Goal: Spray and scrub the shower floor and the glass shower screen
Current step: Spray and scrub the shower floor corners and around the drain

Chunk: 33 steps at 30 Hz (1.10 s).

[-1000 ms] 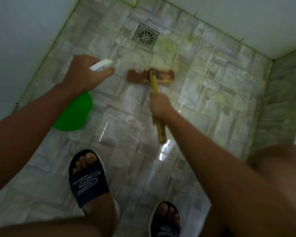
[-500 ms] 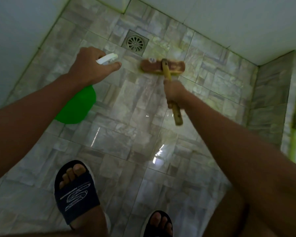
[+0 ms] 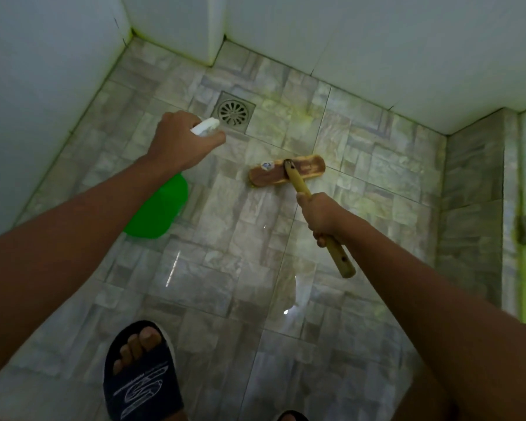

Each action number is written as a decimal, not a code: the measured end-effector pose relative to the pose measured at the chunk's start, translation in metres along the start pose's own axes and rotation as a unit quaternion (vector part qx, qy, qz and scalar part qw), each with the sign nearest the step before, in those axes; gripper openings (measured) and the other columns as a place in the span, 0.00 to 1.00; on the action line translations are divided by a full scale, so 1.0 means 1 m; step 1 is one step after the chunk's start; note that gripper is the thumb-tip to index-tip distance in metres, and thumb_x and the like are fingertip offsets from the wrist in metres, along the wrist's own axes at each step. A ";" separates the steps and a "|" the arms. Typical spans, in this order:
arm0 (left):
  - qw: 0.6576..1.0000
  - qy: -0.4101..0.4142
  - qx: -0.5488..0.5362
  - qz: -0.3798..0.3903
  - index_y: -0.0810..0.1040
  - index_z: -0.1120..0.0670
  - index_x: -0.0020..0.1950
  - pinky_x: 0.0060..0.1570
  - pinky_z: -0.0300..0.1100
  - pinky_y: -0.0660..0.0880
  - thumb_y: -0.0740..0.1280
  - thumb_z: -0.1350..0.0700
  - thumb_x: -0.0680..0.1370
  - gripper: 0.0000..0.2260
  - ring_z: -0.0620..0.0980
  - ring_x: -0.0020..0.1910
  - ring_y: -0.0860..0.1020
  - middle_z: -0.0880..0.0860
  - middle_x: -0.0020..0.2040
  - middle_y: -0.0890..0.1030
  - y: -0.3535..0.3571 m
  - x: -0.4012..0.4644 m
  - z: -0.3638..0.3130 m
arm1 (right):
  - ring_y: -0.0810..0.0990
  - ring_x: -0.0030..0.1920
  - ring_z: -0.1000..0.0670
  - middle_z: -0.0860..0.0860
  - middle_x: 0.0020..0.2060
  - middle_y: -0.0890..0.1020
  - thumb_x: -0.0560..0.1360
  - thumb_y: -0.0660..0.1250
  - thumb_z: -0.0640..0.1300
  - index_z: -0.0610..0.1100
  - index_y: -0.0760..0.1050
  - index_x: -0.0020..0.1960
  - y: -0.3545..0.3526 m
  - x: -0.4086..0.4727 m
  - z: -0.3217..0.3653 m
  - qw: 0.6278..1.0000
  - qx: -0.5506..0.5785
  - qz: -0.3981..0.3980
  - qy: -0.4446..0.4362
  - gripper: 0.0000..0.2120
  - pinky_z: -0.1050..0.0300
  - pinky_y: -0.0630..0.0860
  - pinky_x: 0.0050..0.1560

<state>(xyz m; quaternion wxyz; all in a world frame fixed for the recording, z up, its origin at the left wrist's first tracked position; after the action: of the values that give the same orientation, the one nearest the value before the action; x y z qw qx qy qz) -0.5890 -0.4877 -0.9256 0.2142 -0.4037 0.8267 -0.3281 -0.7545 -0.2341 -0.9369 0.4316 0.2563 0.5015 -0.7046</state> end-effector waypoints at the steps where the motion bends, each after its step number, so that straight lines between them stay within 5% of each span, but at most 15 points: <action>1: 1.000 0.003 -0.002 0.003 0.64 0.51 0.27 0.39 0.52 0.71 0.74 0.40 0.72 0.25 0.59 0.38 0.76 0.49 0.27 0.66 0.000 0.002 -0.002 | 0.68 0.26 0.49 0.46 0.32 0.70 0.82 0.53 0.59 0.42 0.67 0.45 -0.002 -0.001 -0.001 1.000 -0.005 0.005 0.003 0.21 0.60 0.70 0.24; 3: 1.000 0.005 0.004 0.001 0.64 0.51 0.27 0.40 0.52 0.72 0.73 0.40 0.74 0.26 0.65 0.42 0.81 0.49 0.27 0.66 -0.002 0.004 -0.003 | 0.67 0.26 0.49 0.45 0.33 0.70 0.82 0.53 0.59 0.41 0.69 0.47 -0.008 -0.005 -0.005 1.000 -0.019 0.009 0.013 0.21 0.60 0.70 0.24; 6: 0.999 0.009 0.006 -0.031 0.64 0.51 0.25 0.37 0.45 0.65 0.73 0.39 0.75 0.27 0.59 0.34 0.76 0.51 0.25 0.66 -0.009 0.004 0.001 | 0.69 0.27 0.49 0.44 0.35 0.71 0.82 0.52 0.60 0.39 0.70 0.52 -0.020 -0.005 -0.010 0.998 -0.061 0.006 0.024 0.23 0.60 0.71 0.26; 11: 0.998 0.010 -0.023 -0.062 0.68 0.57 0.27 0.35 0.46 0.66 0.73 0.38 0.74 0.29 0.54 0.30 0.72 0.59 0.28 0.71 -0.015 0.011 0.018 | 0.69 0.25 0.49 0.45 0.33 0.72 0.83 0.53 0.59 0.40 0.69 0.45 -0.065 0.019 0.008 0.990 -0.134 -0.043 -0.001 0.22 0.60 0.71 0.23; 15: 0.995 0.001 -0.065 -0.070 0.71 0.58 0.28 0.35 0.47 0.69 0.75 0.39 0.74 0.27 0.57 0.28 0.73 0.57 0.27 0.74 -0.020 0.014 0.031 | 0.70 0.23 0.48 0.44 0.32 0.73 0.81 0.56 0.61 0.40 0.69 0.43 -0.129 0.065 0.062 0.969 -0.230 -0.091 -0.024 0.24 0.61 0.69 0.20; 19: 0.992 -0.015 -0.077 -0.096 0.82 0.63 0.36 0.42 0.57 0.80 0.73 0.36 0.73 0.28 0.65 0.39 0.84 0.65 0.35 0.84 -0.025 0.020 0.041 | 0.71 0.24 0.47 0.42 0.34 0.75 0.81 0.55 0.63 0.37 0.72 0.50 -0.137 0.101 0.133 0.949 -0.299 -0.076 -0.061 0.27 0.60 0.71 0.23; 24: 0.995 -0.046 -0.074 -0.057 0.76 0.62 0.29 0.35 0.49 0.76 0.75 0.38 0.73 0.28 0.55 0.29 0.78 0.59 0.29 0.79 -0.011 0.034 0.041 | 0.70 0.24 0.48 0.41 0.36 0.74 0.80 0.57 0.63 0.37 0.70 0.50 -0.098 0.129 0.198 0.951 -0.281 -0.032 -0.121 0.26 0.56 0.70 0.28; 27: 0.995 -0.060 -0.051 -0.060 0.65 0.54 0.26 0.29 0.42 0.63 0.77 0.43 0.75 0.29 0.46 0.25 0.68 0.51 0.25 0.68 -0.007 0.037 0.032 | 0.70 0.22 0.48 0.41 0.33 0.74 0.81 0.56 0.62 0.38 0.68 0.45 -0.096 0.124 0.188 0.953 -0.279 -0.029 -0.117 0.25 0.57 0.71 0.26; 33: 0.992 -0.086 -0.051 -0.070 0.73 0.55 0.28 0.38 0.43 0.69 0.75 0.40 0.75 0.26 0.55 0.34 0.78 0.53 0.28 0.76 -0.021 0.033 0.038 | 0.71 0.20 0.47 0.41 0.32 0.75 0.81 0.55 0.62 0.35 0.71 0.48 -0.099 0.090 0.101 0.947 -0.314 -0.012 -0.059 0.28 0.58 0.72 0.22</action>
<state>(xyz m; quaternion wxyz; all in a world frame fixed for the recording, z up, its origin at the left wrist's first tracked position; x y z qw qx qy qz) -0.5733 -0.5377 -0.9397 0.2402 -0.4982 0.7903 -0.2637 -0.8774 -0.3467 -0.9233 0.5109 0.0595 0.6740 -0.5302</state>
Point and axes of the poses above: each hand's wrist, its own x-axis towards the middle knuckle, its own y-axis out of the palm, z = x × y, the point moved 5 cm from there along x, towards the middle knuckle
